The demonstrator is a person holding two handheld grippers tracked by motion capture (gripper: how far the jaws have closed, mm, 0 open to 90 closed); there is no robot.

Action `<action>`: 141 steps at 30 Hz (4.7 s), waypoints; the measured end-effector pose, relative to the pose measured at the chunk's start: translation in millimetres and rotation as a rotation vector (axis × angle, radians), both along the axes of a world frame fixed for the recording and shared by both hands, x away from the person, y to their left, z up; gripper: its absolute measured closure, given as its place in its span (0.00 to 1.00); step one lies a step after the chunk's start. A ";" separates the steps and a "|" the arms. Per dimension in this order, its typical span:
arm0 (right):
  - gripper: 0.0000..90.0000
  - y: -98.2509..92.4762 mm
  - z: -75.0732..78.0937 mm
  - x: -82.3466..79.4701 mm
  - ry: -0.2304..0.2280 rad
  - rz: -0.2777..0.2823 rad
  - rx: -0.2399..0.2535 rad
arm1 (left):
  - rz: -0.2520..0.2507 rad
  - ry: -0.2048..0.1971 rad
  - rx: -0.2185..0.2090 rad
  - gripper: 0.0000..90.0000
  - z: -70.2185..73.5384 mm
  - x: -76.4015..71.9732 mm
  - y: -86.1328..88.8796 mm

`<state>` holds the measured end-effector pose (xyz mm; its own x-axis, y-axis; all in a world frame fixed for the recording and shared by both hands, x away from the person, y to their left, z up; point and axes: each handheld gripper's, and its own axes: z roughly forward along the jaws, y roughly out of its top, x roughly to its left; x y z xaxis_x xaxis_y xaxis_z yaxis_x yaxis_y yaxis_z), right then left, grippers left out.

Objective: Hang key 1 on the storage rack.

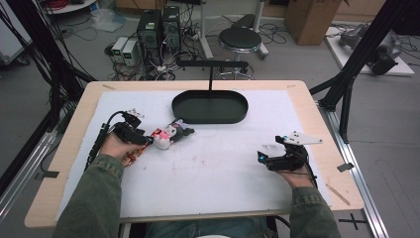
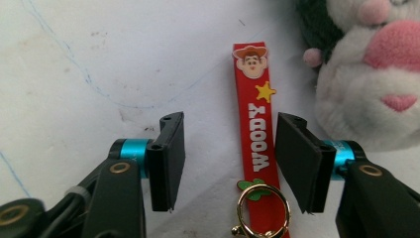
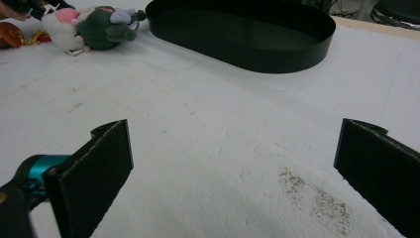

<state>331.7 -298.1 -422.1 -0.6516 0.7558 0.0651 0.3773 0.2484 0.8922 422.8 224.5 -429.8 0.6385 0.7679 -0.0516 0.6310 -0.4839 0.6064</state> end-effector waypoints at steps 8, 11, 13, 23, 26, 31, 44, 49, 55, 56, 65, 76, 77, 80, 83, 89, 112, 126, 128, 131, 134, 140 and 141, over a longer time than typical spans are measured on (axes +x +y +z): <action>0.01 1.1 -0.2 0.1 0.000 0.004 -0.012 | -0.058 0.020 -0.035 0.83 0.5 -2.8 -1.9; 0.01 1.4 -0.3 -0.2 0.003 0.003 -0.016 | -0.058 0.031 -0.060 0.84 -0.3 -1.4 1.6; 0.01 1.4 -0.4 -0.2 0.003 0.003 -0.016 | -0.056 0.029 -0.069 0.85 -0.7 -1.3 2.3; 0.01 1.4 -0.3 -0.3 0.003 0.002 -0.018 | -0.042 0.028 -0.084 0.85 5.7 -2.7 9.3; 0.01 1.4 -0.4 -0.3 0.002 0.003 -0.018 | -0.035 0.025 -0.108 0.85 12.5 -4.5 14.4; 0.01 1.6 -0.3 -0.2 0.004 0.003 -0.016 | -0.026 0.001 -0.148 0.85 28.9 -11.4 24.0; 0.01 2.5 -0.6 0.6 0.004 0.006 -0.019 | -0.070 -0.073 -0.172 0.96 85.4 -20.8 33.1; 0.01 2.6 -0.6 0.6 0.006 0.006 -0.018 | -0.088 -0.081 -0.157 0.96 99.7 -22.1 28.8; 0.01 2.4 -0.5 0.6 0.004 0.006 -0.021 | -0.111 -0.106 -0.183 0.97 122.5 -22.1 24.9; 0.01 2.3 -0.5 0.6 0.005 0.007 -0.022 | -0.116 -0.112 -0.186 0.97 126.3 -22.1 24.1; 0.01 2.3 -0.6 0.8 0.001 0.009 -0.025 | -0.151 -0.149 -0.201 0.97 159.4 -20.0 17.0; 0.01 2.6 -0.7 0.8 0.004 0.012 -0.025 | -0.173 -0.170 -0.187 0.97 177.3 -9.8 0.3; 0.01 2.6 -0.7 0.6 0.003 0.012 -0.024 | -0.175 -0.171 -0.181 0.96 178.3 -8.6 -2.1; 0.01 2.5 -0.6 0.5 0.002 0.013 -0.024 | -0.184 -0.175 -0.184 0.97 180.8 -4.6 -8.2; 0.01 2.5 -0.5 0.5 0.002 0.012 -0.022 | -0.195 -0.175 -0.183 0.97 184.8 0.2 -15.8; 0.01 1.8 -0.3 0.8 -0.001 0.012 -0.018 | -0.217 -0.190 -0.193 0.97 197.7 9.8 -32.2; 0.01 -0.1 -1.0 5.9 -0.003 0.019 -0.008 | -0.271 -0.152 -0.178 0.96 206.7 59.1 -90.5; 0.01 1.8 -1.6 3.9 0.015 0.043 -0.018 | -0.268 -0.123 -0.200 0.96 204.1 100.3 -105.8; 0.01 2.6 -1.5 3.1 0.008 0.046 -0.023 | -0.264 -0.126 -0.202 0.96 202.5 107.9 -106.9; 0.01 2.8 -1.2 1.9 0.014 0.041 -0.027 | -0.250 -0.127 -0.201 0.96 200.2 117.9 -108.0; 0.01 2.4 -1.0 0.7 0.013 0.037 -0.030 | -0.250 -0.117 -0.215 0.96 200.3 125.5 -107.9; 0.01 1.4 -0.9 0.1 0.019 0.028 -0.038 | -0.221 -0.136 -0.245 0.96 206.8 135.4 -101.9; 0.01 1.2 -0.8 -0.1 0.019 0.028 -0.039 | -0.213 -0.148 -0.245 0.97 208.5 136.6 -100.6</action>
<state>331.6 -297.0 -422.9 -0.6711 0.7397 0.0483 0.3864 0.2934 0.8744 559.5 123.9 -221.3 0.7970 0.5933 -0.1127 0.4287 -0.4242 0.7977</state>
